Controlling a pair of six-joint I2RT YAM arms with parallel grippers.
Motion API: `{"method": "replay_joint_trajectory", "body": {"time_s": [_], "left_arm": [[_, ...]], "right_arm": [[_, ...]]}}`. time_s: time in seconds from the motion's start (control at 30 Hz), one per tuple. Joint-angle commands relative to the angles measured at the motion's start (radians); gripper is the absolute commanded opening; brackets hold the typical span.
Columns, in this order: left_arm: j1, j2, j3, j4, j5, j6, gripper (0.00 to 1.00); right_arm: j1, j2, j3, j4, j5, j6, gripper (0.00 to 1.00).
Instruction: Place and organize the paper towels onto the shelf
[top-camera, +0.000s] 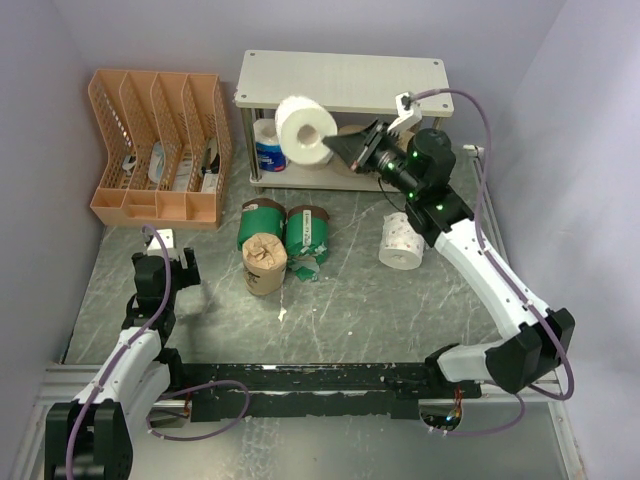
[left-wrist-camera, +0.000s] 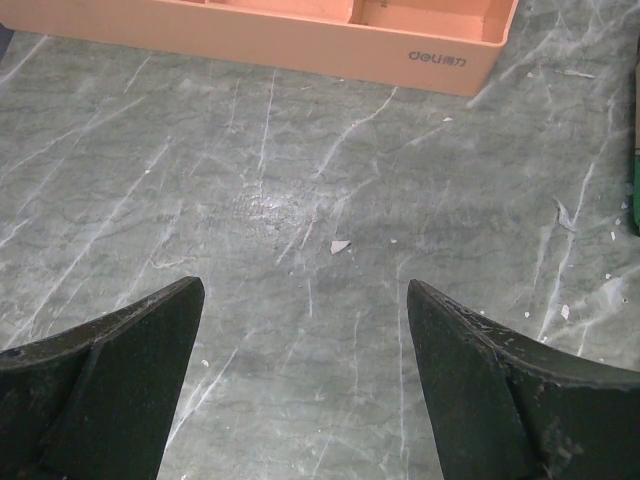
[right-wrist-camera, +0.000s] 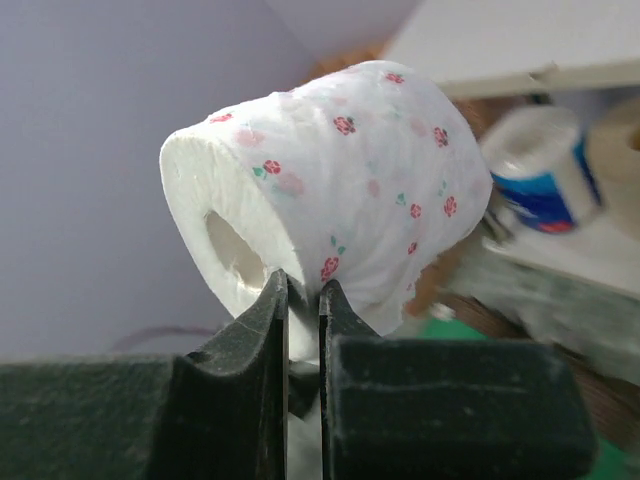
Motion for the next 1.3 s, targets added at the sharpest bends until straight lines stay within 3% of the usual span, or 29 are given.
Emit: {"method": "replay_joint_trajectory", "body": {"time_s": [0.0,0.1,0.2,0.3,0.4,0.53,0.73,1.0,1.27], "left_arm": [[0.001,-0.012,-0.010,0.035,0.016,-0.002,0.94],[0.002,-0.013,-0.010,0.037,0.019,-0.002,0.94],[0.001,-0.015,-0.011,0.035,0.018,-0.003,0.94],[0.001,-0.019,-0.011,0.035,0.014,-0.007,0.94],[0.001,-0.020,-0.011,0.035,0.011,-0.007,0.94],[-0.004,-0.017,-0.011,0.038,0.003,-0.009,0.94],[-0.007,-0.018,-0.011,0.038,-0.006,-0.011,0.94],[-0.019,-0.012,-0.011,0.038,-0.018,-0.010,0.94],[-0.019,-0.007,-0.010,0.039,-0.021,-0.011,0.94]], "right_arm": [[-0.029,0.072,0.079,0.280,-0.057,0.438,0.00],[-0.029,0.165,0.190,0.250,-0.025,0.570,0.00],[-0.029,0.254,0.420,-0.019,0.092,0.563,0.00],[-0.030,0.297,0.621,-0.296,0.328,0.562,0.00],[-0.044,0.230,0.527,-0.258,0.527,0.593,0.00],[-0.105,0.144,0.416,-0.185,0.683,0.678,0.00],[-0.201,0.195,0.561,-0.425,0.775,0.762,0.00],[-0.280,0.281,0.673,-0.508,0.820,0.760,0.00],[-0.343,0.395,0.757,-0.509,0.717,0.758,0.00]]}}
